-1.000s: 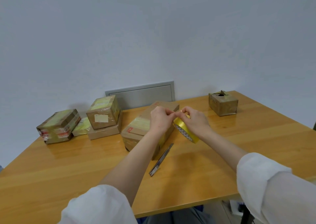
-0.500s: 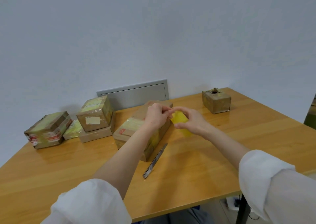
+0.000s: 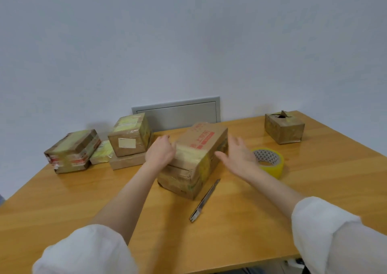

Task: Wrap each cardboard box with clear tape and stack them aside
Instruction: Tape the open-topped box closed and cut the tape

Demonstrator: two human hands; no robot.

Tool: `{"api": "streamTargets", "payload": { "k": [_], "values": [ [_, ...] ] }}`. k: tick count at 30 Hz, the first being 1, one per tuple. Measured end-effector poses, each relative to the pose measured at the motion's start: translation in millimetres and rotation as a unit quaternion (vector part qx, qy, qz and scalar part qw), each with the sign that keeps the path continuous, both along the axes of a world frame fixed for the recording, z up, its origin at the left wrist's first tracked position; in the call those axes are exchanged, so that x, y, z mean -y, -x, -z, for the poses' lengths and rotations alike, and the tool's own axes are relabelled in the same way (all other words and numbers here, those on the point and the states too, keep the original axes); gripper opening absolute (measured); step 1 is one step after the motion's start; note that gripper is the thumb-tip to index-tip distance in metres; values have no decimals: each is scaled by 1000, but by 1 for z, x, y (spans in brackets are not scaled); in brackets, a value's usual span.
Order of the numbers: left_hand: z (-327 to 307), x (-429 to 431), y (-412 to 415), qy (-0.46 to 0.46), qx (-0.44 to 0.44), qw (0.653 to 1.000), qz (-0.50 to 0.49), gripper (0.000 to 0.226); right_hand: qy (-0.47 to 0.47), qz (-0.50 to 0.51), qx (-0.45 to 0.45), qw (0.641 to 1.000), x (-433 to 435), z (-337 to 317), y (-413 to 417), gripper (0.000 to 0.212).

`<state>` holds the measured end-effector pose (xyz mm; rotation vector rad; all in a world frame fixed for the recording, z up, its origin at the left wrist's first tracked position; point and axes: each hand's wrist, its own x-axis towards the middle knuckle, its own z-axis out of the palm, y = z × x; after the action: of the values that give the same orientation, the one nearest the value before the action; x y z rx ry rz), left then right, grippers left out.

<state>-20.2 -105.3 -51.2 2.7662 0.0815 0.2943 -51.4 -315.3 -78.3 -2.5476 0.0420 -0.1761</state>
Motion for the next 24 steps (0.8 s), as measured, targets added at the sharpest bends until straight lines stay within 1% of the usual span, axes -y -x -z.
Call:
{"api": "streamTargets", "payload": {
  "k": [1, 2, 3, 5, 8, 9, 11, 12, 14, 16, 18, 20, 21, 23, 24],
  "values": [
    [3, -4, -2, 7, -31, 999, 3, 51, -91, -30, -1, 995, -21, -2, 1, 78],
    [6, -6, -2, 13, -65, 998, 9, 53, -158, -48, -17, 986, -42, -2, 3, 81],
    [8, -7, -1, 14, -93, 995, 16, 54, -201, -52, -46, 977, -60, 1, 5, 85],
    [11, -11, 5, 10, -108, 994, 12, 56, -239, -42, -88, 966, -85, 10, 4, 92],
    [12, -23, 16, 2, -93, 995, -21, 48, -296, -41, -96, 949, -94, 12, -6, 96],
    [13, -27, 19, 14, -93, 995, -31, 46, -318, -44, -109, 941, -93, 10, -9, 96],
    [16, -32, 21, 70, -101, 991, -43, 46, -352, -46, -139, 925, -91, 6, -15, 90],
    [18, -30, 22, 100, -106, 988, -45, 48, -352, -43, -142, 924, -91, 7, -17, 86],
    [23, -24, 25, 136, -102, 984, -55, 51, -307, -35, -122, 943, -94, 9, -20, 76],
    [27, -19, 28, 148, -91, 982, -71, 48, -212, -27, -103, 971, -97, 12, -21, 72],
    [29, -19, 30, 146, -95, 981, -81, 45, -110, -28, -99, 989, -97, 10, -20, 66],
    [27, -20, 32, 111, -94, 987, -72, 50, -53, -56, -108, 991, -94, 4, -21, 61],
    [26, -20, 32, 77, -76, 993, -56, 54, -33, -75, -117, 990, -92, 0, -21, 62],
    [25, -20, 34, 9, -30, 999, -7, 59, 18, -117, -120, 986, -86, -6, -20, 65],
    [26, -21, 33, -7, -27, 999, 19, 58, 48, -141, -113, 982, -84, -9, -19, 67]
  ]
}}
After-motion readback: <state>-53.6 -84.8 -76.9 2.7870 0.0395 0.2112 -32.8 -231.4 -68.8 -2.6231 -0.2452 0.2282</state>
